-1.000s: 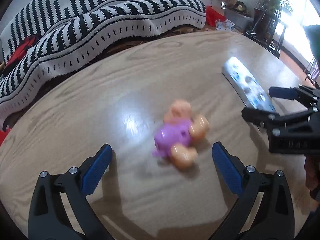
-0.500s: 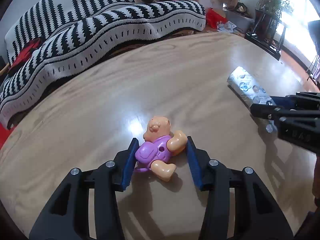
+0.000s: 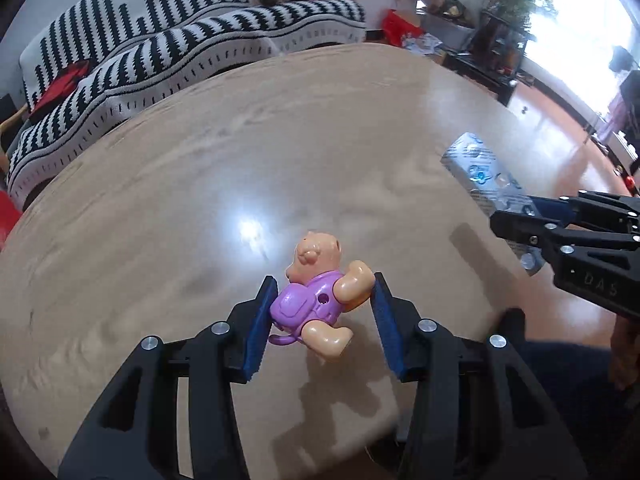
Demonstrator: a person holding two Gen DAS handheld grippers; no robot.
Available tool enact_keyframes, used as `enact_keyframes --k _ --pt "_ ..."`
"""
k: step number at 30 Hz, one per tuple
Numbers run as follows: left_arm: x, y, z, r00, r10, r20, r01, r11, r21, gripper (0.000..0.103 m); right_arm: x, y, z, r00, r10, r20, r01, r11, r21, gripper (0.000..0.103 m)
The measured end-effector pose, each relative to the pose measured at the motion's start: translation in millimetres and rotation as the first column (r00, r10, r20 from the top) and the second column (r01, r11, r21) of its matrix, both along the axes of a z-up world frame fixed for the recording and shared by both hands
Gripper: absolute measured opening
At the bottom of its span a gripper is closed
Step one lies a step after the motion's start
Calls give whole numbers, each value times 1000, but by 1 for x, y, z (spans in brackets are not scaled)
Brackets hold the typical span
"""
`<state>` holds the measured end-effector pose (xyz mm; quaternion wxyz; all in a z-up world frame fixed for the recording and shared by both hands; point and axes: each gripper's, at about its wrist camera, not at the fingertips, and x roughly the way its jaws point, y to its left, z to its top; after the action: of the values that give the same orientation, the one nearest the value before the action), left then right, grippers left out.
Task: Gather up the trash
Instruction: 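Carry the doll and blister pack over the bin and open both tools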
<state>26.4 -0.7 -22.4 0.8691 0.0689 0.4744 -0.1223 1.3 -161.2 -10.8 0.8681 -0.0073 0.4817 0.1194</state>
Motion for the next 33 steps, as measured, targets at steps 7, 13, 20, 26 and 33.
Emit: enact_keyframes --k 7,13,20,26,33 --pt "-89 -9 1 998 -47 32 48 998 -34 47 -91 -14 -9 1000 5 9 -5 999 51 30" --pt "-122 -7 -18 999 -48 -1 48 996 -75 47 -138 -28 -27 999 -20 -41 23 996 86 30" --pt "-140 -21 -52 989 -114 -97 108 992 -67 47 -170 -45 -52 991 -49 -125 67 988 141 30" --pt "-136 -43 -70 969 -175 -173 160 982 -97 47 -163 -49 -74 970 -51 -238 102 973 205 30" --pt "-134 -52 -80 964 -182 -196 166 981 -97 47 -163 -48 -68 971 -35 -238 91 969 229 30"
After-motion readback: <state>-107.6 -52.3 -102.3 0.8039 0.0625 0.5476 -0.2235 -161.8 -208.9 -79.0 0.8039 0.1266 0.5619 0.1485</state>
